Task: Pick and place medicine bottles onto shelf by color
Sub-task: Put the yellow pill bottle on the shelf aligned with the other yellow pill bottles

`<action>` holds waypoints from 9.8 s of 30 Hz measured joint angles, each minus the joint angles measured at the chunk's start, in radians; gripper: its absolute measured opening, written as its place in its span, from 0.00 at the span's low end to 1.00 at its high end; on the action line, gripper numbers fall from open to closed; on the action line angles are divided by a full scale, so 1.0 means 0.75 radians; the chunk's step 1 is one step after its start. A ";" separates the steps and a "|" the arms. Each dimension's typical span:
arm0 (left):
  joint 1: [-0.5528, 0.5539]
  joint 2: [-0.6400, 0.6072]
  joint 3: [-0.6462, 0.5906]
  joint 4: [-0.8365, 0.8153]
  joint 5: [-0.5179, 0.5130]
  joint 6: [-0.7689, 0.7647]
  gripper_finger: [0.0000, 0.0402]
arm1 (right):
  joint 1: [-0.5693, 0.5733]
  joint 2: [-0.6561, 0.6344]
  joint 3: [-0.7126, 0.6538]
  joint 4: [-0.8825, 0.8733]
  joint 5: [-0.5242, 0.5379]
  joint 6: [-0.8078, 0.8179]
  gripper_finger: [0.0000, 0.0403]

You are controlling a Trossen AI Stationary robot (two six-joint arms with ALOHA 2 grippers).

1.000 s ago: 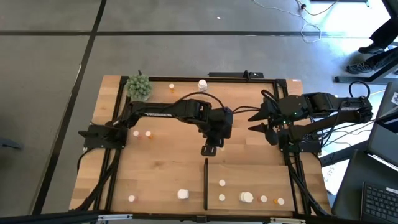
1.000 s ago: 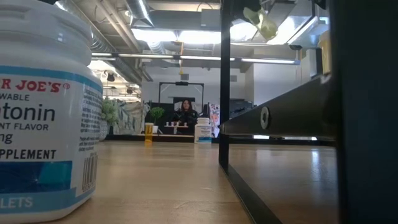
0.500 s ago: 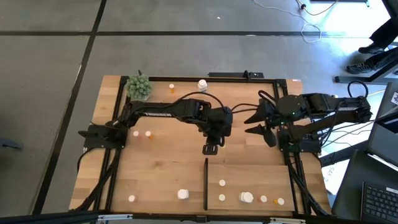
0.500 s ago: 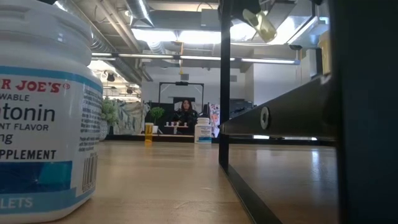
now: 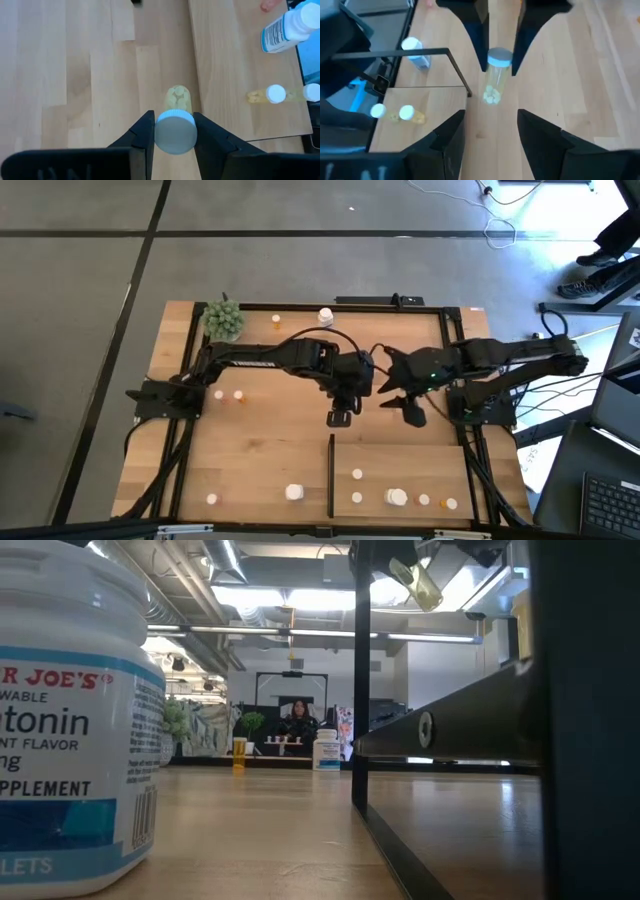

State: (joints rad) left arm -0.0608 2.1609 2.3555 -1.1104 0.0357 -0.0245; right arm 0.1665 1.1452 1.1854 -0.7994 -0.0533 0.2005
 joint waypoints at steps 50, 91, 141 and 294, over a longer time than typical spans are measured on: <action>0.012 -0.079 0.002 -0.029 -0.060 -0.107 0.23 | -0.040 0.219 -0.002 0.304 0.216 0.087 0.42; 0.011 -0.079 0.000 -0.012 -0.051 -0.112 0.23 | -0.041 0.219 -0.001 0.310 0.185 0.105 0.40; 0.003 -0.079 0.001 -0.026 -0.161 -0.063 0.31 | -0.042 0.221 0.001 0.331 0.195 0.083 0.24; 0.071 -0.502 0.000 -0.239 -0.350 -0.073 0.39 | -0.186 0.710 -0.996 2.339 -1.083 -0.487 0.24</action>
State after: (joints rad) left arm -0.0073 1.7844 2.3558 -1.2897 -0.2268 -0.0795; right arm 0.0273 1.6778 0.4386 0.9549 -0.8653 -0.1645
